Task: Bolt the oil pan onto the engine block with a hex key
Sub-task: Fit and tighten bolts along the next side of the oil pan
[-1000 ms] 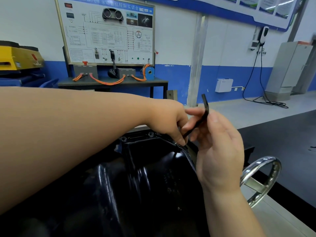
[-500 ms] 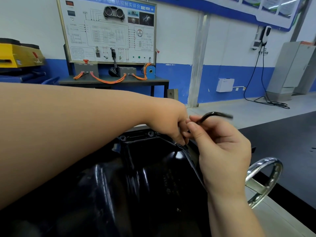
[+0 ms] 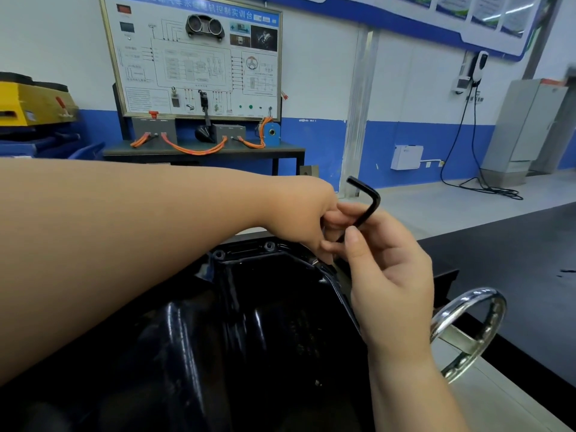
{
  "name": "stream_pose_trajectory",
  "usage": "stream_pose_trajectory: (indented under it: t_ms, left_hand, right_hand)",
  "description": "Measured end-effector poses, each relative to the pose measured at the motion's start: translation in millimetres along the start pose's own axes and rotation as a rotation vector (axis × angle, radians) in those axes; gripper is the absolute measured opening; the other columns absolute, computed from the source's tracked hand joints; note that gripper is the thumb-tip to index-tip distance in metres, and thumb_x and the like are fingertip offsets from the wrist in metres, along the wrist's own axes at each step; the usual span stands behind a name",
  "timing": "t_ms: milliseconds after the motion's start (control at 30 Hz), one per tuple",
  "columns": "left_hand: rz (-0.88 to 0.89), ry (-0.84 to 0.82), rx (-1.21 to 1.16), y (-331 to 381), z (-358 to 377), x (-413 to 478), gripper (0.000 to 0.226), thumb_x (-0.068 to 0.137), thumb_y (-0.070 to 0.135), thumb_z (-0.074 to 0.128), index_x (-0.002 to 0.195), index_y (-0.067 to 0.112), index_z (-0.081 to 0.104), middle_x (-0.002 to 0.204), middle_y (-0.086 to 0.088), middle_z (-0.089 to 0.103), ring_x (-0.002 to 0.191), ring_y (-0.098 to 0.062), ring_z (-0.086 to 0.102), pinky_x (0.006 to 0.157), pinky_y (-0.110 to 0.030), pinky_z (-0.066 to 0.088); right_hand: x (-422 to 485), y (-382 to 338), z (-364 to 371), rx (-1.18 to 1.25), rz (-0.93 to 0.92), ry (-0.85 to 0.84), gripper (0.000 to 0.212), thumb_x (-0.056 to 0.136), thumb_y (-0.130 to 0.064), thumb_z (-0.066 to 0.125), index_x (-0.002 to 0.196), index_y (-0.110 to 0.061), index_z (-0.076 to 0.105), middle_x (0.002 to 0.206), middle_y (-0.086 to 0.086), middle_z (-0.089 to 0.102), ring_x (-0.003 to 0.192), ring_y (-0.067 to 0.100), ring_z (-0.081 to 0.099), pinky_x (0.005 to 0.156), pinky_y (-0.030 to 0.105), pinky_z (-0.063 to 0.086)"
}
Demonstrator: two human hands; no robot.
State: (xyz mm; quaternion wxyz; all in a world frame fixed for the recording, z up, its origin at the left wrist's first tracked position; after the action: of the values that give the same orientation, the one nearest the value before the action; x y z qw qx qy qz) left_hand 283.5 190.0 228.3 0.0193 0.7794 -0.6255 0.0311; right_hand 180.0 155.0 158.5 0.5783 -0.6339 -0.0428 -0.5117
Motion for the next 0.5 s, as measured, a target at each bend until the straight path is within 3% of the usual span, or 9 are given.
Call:
stream_pose_trajectory:
  t_ms: [133, 267, 400, 500]
  left_hand:
    - [0.008, -0.008, -0.029, 0.4, 0.5, -1.1, 0.033, 0.078, 0.031, 0.072, 0.053, 0.029, 0.050, 0.052, 0.008, 0.047, 0.049, -0.004, 0.045, 0.049, -0.011, 0.034]
    - [0.029, -0.017, -0.034, 2.0, -0.2, -2.1, 0.031, 0.075, 0.034, 0.074, 0.055, 0.033, 0.051, 0.052, 0.010, 0.048, 0.048, -0.001, 0.045, 0.050, -0.012, 0.034]
    - [0.037, -0.041, -0.054, 3.1, 1.9, -1.5, 0.024, 0.075, 0.034, 0.074, 0.060, 0.032, 0.056, 0.053, 0.014, 0.052, 0.051, -0.001, 0.047, 0.053, -0.011, 0.035]
    - [0.045, -0.058, -0.029, 3.3, 2.9, 0.4, 0.038, 0.078, 0.023, 0.069, 0.050, 0.031, 0.044, 0.041, 0.027, 0.047, 0.046, 0.011, 0.046, 0.048, -0.004, 0.034]
  right_hand:
    - [0.8, -1.8, -1.2, -0.028, -0.036, 0.041, 0.028, 0.087, -0.005, 0.051, 0.099, -0.021, 0.070, 0.093, -0.003, 0.074, 0.085, 0.011, 0.070, 0.073, 0.018, 0.054]
    - [1.8, -0.6, -4.9, -0.040, -0.021, 0.101, 0.019, 0.080, -0.010, 0.062, 0.084, -0.025, 0.074, 0.081, -0.006, 0.074, 0.075, 0.012, 0.070, 0.067, 0.018, 0.054]
    - [2.5, -0.5, -9.6, -0.087, -0.019, 0.170, 0.018, 0.070, -0.016, 0.073, 0.063, -0.029, 0.063, 0.067, -0.002, 0.067, 0.066, 0.024, 0.066, 0.060, 0.028, 0.055]
    - [3.3, -2.6, -7.5, -0.114, -0.034, 0.142, 0.035, 0.073, -0.010, 0.077, 0.059, -0.031, 0.054, 0.062, -0.009, 0.063, 0.061, 0.009, 0.061, 0.056, 0.013, 0.047]
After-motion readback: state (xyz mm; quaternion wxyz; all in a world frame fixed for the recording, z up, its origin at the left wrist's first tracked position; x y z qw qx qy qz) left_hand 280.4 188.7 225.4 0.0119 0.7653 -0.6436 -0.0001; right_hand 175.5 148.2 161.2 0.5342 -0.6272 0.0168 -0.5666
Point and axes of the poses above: each hand's wrist, its own x-axis towards the middle knuckle, its own z-axis out of the palm, y = z × x, the point moved 4 cm from there along x, towards the middle knuckle
